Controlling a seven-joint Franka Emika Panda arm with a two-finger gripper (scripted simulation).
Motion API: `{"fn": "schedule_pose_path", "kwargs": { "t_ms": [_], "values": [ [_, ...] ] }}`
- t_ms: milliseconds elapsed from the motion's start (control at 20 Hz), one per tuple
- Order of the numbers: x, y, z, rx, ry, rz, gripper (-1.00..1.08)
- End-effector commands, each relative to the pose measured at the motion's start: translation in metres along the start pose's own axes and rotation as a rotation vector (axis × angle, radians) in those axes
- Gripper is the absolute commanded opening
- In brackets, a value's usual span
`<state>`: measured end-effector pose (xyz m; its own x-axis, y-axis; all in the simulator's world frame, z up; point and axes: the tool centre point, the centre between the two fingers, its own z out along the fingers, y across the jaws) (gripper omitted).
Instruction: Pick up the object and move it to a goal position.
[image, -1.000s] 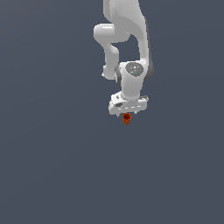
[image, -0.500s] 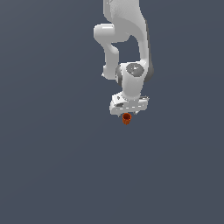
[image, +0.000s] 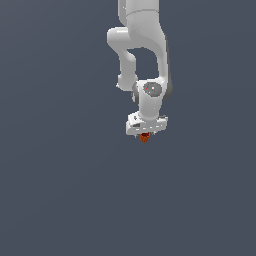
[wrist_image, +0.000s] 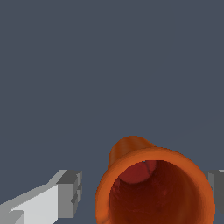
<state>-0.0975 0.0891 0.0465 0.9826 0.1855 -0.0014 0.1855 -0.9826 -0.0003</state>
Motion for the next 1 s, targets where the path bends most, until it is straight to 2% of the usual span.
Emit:
{"fn": "schedule_pose_path", "kwargs": {
  "t_ms": [0,150,200,950],
  "values": [
    [0.0004,0.0,0.0063,0.0,0.001,0.0,1.0],
    [0.0006,-0.0001,0.0084,0.0,0.001,0.0,1.0],
    [0.0006,-0.0001,0.0084,0.0,0.001,0.0,-1.0],
    [0.0023,0.0002,0.0006,0.0,0.002,0.0,-1.0]
  ]
}}
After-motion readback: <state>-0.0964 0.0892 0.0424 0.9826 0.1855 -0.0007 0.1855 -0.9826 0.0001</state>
